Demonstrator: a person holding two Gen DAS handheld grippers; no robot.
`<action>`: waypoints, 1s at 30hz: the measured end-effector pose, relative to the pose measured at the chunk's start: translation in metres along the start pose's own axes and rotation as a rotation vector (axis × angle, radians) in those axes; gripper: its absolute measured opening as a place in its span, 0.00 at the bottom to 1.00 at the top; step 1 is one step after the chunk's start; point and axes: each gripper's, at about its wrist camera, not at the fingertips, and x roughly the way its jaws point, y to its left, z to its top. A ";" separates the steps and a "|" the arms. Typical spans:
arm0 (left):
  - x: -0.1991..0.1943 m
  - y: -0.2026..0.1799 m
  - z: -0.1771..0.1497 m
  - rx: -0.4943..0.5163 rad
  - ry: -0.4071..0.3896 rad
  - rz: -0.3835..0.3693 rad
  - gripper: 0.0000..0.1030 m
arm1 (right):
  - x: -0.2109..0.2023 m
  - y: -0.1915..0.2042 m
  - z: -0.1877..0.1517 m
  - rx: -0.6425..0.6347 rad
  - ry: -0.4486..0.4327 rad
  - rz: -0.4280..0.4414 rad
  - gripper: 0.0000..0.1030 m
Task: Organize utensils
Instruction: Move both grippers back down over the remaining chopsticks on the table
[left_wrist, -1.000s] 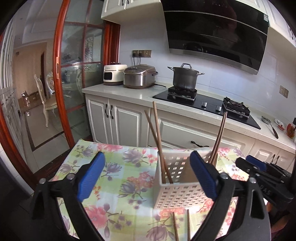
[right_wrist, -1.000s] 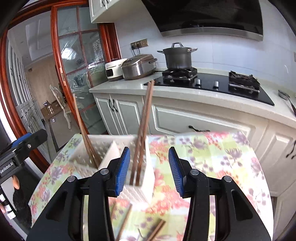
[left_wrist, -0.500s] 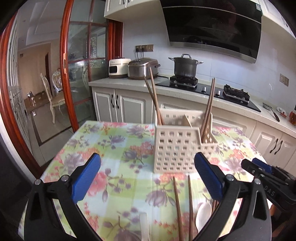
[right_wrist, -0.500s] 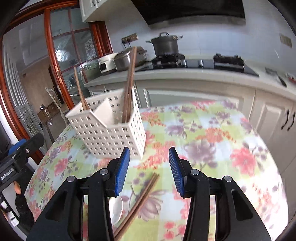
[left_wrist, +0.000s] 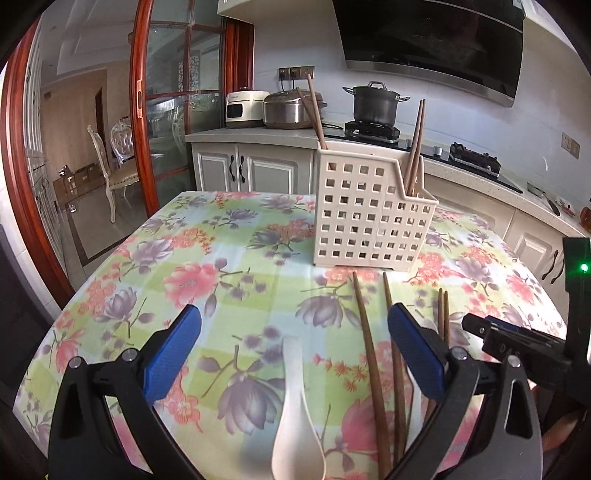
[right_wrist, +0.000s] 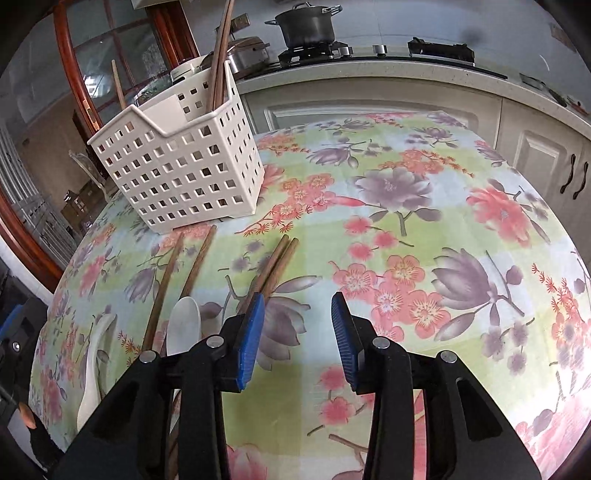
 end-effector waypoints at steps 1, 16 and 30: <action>-0.002 0.001 -0.001 -0.001 -0.007 0.003 0.95 | 0.001 0.001 0.000 0.002 0.002 -0.001 0.35; -0.017 0.007 -0.015 0.013 -0.073 0.021 0.95 | 0.011 0.027 -0.002 -0.023 0.051 -0.069 0.27; -0.016 0.015 -0.017 -0.011 -0.054 0.007 0.95 | 0.017 0.035 -0.001 -0.094 0.071 -0.151 0.11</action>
